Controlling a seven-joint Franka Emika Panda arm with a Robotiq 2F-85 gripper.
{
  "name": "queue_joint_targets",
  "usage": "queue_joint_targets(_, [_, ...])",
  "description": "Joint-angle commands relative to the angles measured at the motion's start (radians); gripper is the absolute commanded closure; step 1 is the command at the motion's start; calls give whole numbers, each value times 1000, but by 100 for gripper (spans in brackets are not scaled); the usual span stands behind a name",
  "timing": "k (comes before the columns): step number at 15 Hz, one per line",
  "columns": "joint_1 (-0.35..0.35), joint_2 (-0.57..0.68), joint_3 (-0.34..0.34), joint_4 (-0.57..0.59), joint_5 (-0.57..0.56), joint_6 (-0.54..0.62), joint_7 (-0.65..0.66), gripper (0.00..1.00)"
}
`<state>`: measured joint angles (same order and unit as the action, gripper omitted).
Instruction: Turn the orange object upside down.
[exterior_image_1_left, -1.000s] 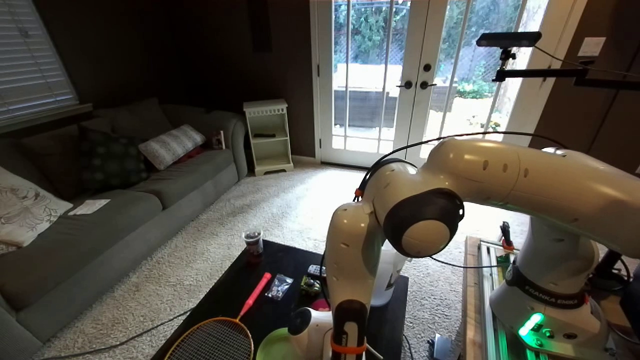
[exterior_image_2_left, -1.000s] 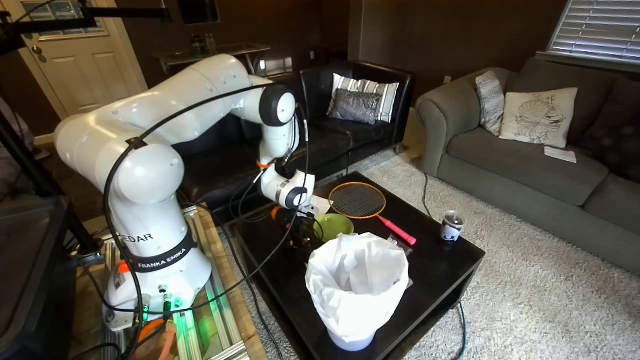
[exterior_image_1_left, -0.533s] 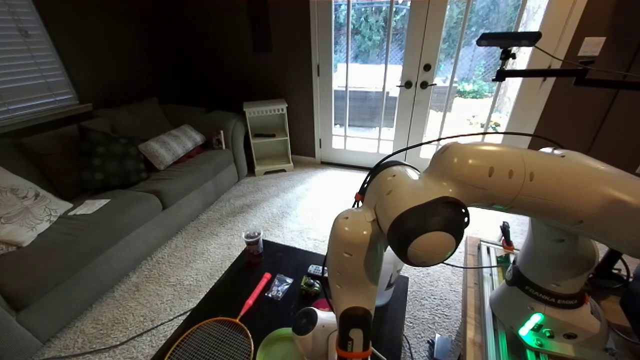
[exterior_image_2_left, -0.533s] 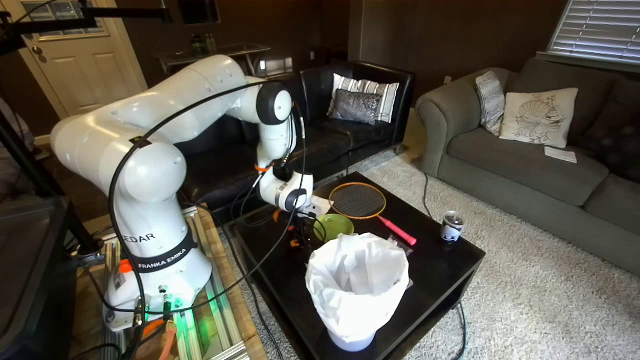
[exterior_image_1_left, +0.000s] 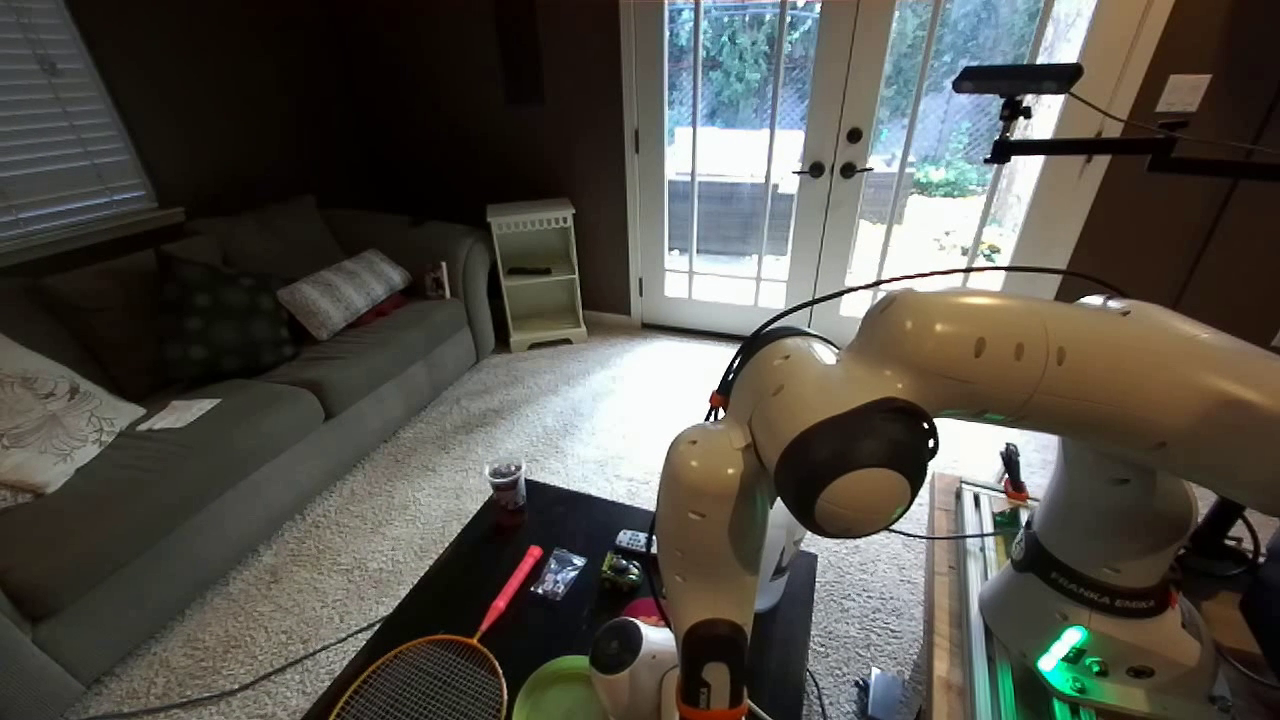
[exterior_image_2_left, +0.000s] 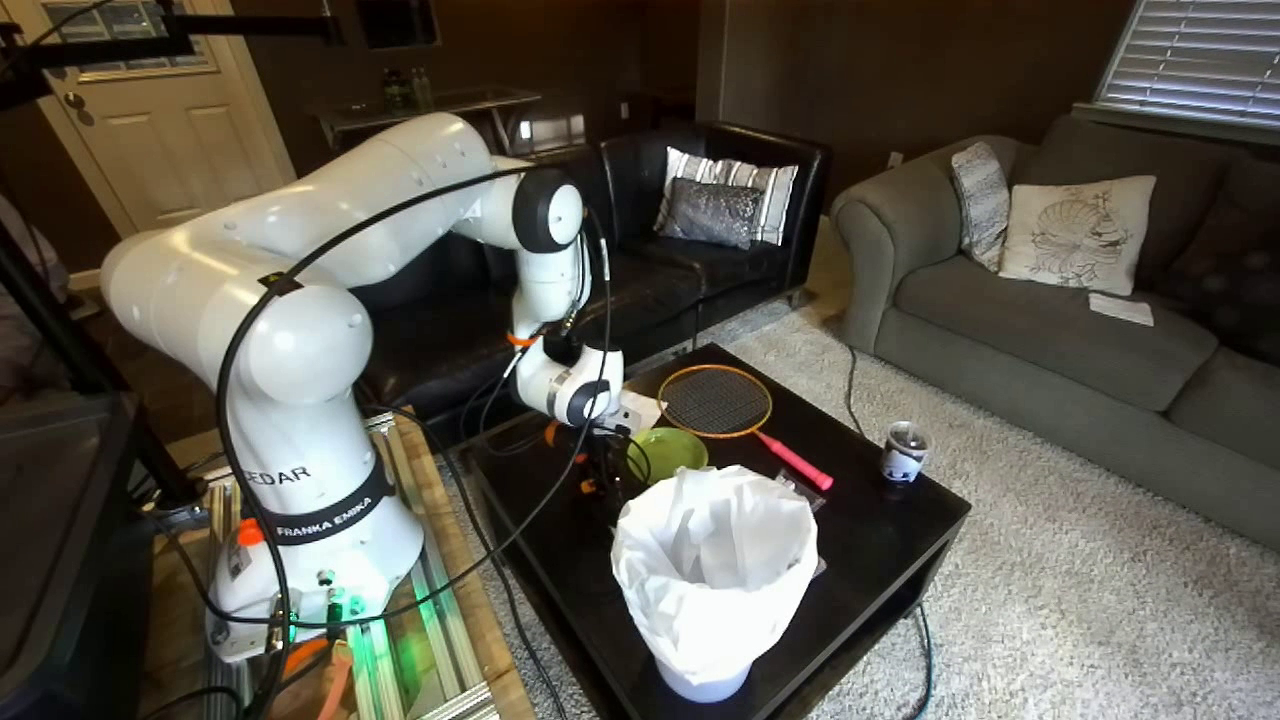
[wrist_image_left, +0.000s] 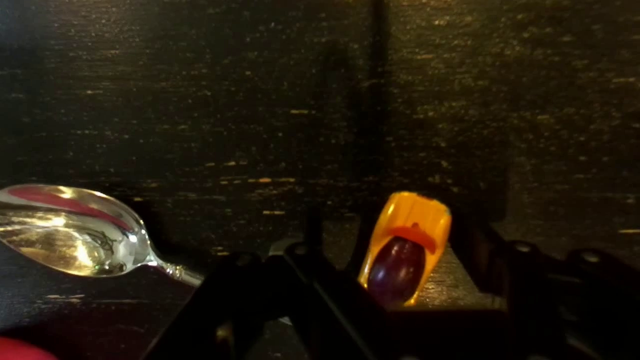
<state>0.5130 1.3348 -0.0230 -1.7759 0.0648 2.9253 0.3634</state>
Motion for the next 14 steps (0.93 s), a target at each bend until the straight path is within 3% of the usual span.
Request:
queue_joint_targets(1, [-3, 19, 6, 8, 5, 33, -13, 64])
queue_joint_targets(5, [-30, -1, 37, -15, -7, 52, -57, 89])
queue_joint_targets(8, [-110, -8, 100, -46, -18, 98, -148, 86])
queue_joint_targets(12, [-341, 36, 279, -87, -52, 240, -354, 86])
queue_joint_targets(14, [-484, 81, 378, -94, -89, 246, -448, 87])
